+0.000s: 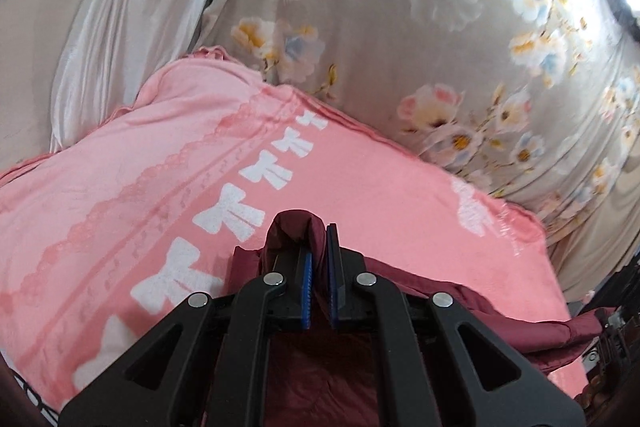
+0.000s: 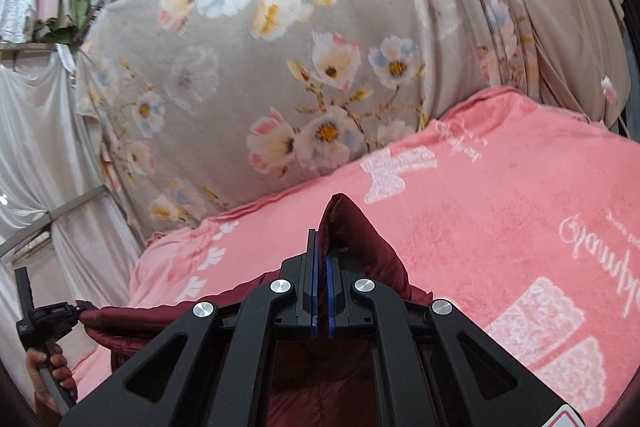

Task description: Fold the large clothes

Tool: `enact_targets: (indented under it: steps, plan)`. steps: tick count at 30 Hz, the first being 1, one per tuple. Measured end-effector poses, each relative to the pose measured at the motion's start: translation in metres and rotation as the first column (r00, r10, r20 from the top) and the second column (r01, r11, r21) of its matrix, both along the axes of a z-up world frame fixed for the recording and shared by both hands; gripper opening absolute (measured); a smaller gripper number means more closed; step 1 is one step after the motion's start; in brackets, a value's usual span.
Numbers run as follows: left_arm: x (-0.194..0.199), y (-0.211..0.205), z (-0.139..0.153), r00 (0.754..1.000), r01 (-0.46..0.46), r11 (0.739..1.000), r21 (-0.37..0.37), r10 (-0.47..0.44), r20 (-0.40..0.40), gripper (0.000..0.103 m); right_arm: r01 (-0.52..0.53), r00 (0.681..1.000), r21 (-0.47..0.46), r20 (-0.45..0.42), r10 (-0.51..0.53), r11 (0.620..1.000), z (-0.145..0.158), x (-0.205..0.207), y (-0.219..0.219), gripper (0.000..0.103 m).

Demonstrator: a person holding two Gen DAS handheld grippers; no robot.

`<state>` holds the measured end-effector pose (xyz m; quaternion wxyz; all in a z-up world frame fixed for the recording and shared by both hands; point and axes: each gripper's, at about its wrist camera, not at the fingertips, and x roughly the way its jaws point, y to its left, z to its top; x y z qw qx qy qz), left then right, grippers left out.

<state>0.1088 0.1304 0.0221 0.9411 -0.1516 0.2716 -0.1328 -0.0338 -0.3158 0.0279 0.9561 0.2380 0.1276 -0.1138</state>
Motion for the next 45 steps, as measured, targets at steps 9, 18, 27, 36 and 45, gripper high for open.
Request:
enact_targets:
  steps: [9, 18, 27, 36, 45]
  plan:
    - [0.081, -0.033, -0.051, 0.993, -0.036, 0.997, 0.066, 0.043, -0.11, 0.005, 0.029, 0.992, 0.012, -0.12, -0.027, 1.0, -0.044, 0.072, -0.016, 0.003]
    - [0.125, -0.054, -0.101, 0.975, -0.054, 0.99, 0.129, 0.08, -0.208, 0.006, 0.031, 0.972, -0.013, -0.233, -0.034, 0.999, -0.077, 0.113, -0.022, 0.003]
    - [0.145, -0.057, -0.141, 0.955, -0.052, 0.99, 0.132, 0.087, -0.282, 0.01, 0.029, 0.945, -0.011, -0.324, -0.031, 1.0, -0.104, 0.136, -0.023, 0.003]
    - [0.14, -0.048, -0.137, 0.962, -0.072, 0.995, 0.076, 0.089, -0.259, 0.029, 0.038, 0.968, 0.056, -0.251, -0.023, 0.998, -0.085, 0.11, -0.035, 0.027]
    - [0.06, -0.026, -0.035, 0.992, -0.124, 0.983, 0.139, 0.125, -0.002, 0.044, 0.013, 0.988, -0.211, -0.147, -0.045, 0.977, -0.013, 0.025, 0.013, 0.007]
